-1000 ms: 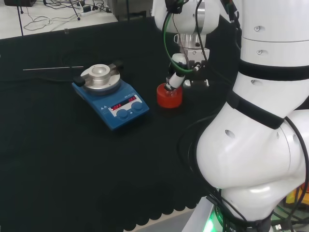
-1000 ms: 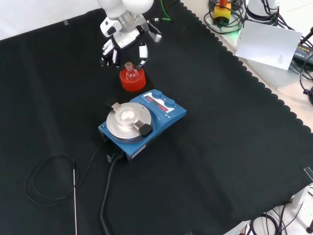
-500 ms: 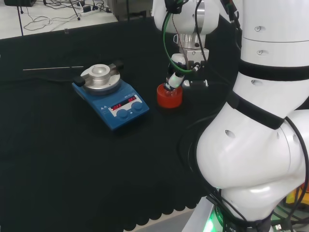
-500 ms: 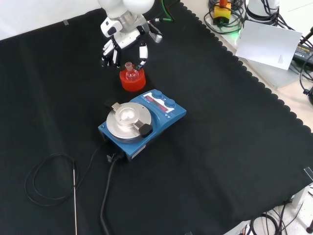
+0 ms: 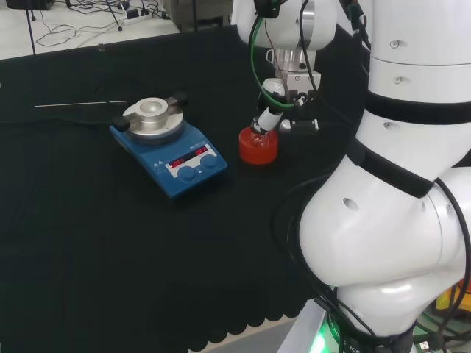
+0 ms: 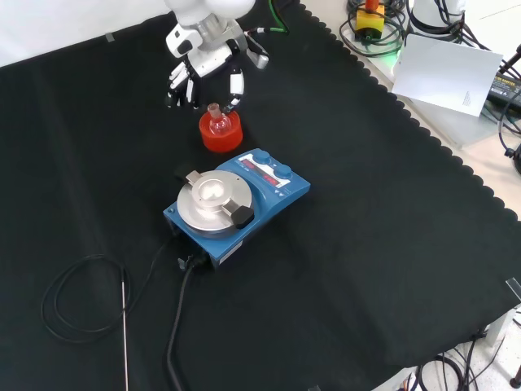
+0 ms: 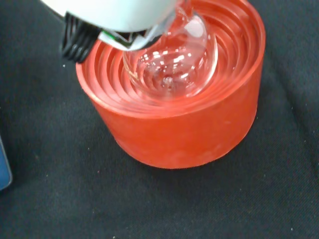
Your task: Pick up the round-bottom flask.
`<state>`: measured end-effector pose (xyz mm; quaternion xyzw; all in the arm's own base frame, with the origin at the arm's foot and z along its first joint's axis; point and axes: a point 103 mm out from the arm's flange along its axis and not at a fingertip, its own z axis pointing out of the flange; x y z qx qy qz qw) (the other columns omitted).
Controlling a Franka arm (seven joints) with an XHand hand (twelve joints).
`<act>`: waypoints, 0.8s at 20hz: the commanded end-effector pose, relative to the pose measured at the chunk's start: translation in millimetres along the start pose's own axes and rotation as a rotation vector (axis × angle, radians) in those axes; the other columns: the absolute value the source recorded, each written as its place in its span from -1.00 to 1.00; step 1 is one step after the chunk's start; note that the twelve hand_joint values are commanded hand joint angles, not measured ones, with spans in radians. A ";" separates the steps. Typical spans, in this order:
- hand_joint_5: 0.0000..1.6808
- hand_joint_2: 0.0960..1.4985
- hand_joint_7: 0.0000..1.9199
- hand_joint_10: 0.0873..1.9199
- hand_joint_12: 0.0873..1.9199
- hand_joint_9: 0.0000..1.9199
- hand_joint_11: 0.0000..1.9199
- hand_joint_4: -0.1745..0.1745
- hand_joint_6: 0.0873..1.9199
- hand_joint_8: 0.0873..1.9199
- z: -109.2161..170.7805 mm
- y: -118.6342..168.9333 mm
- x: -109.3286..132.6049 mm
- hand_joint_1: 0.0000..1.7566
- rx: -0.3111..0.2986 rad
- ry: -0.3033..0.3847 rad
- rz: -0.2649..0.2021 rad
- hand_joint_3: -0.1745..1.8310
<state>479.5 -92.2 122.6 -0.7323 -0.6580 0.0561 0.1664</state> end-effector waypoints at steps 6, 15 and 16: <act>0.44 -0.21 -0.67 -0.45 0.34 -0.35 -0.57 0.28 -0.20 -0.39 -8.9 -4.5 1.7 0.30 -0.082 -0.024 -0.003 -0.11; 0.44 -0.25 -0.66 -0.47 0.33 -0.32 -0.54 -0.04 -0.17 -0.39 -39.8 -11.3 5.7 0.31 -0.066 -0.028 0.000 -0.04; 0.43 -0.25 -0.66 -0.47 0.33 -0.33 -0.54 -0.05 -0.16 -0.39 -44.2 -13.2 6.7 0.31 -0.069 -0.029 0.000 -0.04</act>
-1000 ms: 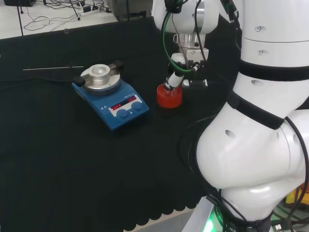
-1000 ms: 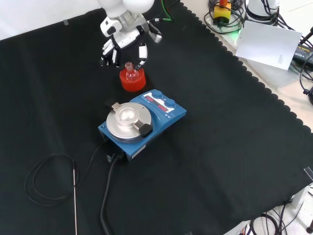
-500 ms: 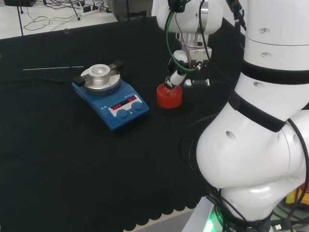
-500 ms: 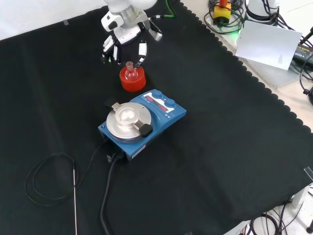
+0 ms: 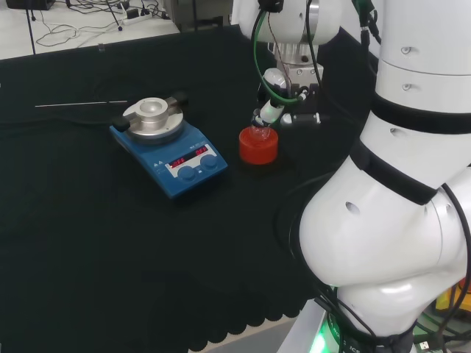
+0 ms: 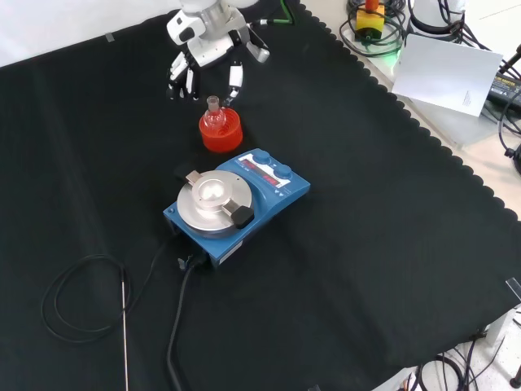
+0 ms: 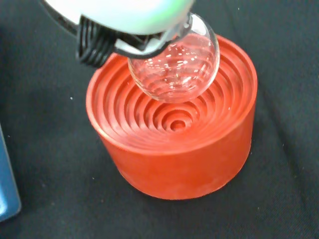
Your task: Pick up the round-bottom flask.
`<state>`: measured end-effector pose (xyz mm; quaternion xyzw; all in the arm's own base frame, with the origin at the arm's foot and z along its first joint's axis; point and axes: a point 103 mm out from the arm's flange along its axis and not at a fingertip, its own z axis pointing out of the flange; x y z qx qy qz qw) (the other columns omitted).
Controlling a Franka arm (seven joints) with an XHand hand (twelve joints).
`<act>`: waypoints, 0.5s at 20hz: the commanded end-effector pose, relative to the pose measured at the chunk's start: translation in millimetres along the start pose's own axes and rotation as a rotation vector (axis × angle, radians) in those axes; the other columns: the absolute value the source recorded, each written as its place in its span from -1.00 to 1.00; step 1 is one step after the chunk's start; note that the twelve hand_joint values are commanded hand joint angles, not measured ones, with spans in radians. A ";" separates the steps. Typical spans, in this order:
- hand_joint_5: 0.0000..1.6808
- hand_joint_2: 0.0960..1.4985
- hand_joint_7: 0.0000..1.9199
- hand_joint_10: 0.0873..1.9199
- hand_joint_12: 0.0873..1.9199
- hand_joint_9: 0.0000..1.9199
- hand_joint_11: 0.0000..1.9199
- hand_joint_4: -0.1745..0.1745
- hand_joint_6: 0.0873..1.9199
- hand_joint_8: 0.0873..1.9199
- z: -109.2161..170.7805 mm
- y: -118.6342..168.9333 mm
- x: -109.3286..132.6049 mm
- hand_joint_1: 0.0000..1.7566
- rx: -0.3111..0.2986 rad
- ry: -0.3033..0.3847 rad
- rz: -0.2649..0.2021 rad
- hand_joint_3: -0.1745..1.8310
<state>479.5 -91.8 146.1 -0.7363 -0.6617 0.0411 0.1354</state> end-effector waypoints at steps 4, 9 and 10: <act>0.43 -0.25 -0.67 -0.47 0.33 -0.33 -0.54 -0.06 -0.16 -0.40 -41.6 -12.0 7.6 0.31 -0.009 -0.021 0.002 -0.03; 0.43 -0.25 -0.67 -0.48 0.33 -0.34 -0.54 -0.07 -0.15 -0.40 -61.2 -21.4 13.4 0.31 -0.027 -0.030 0.000 -0.03; 0.43 -0.25 -0.67 -0.48 0.33 -0.34 -0.55 -0.07 -0.15 -0.40 -64.3 -23.1 15.1 0.31 -0.028 -0.031 -0.002 -0.03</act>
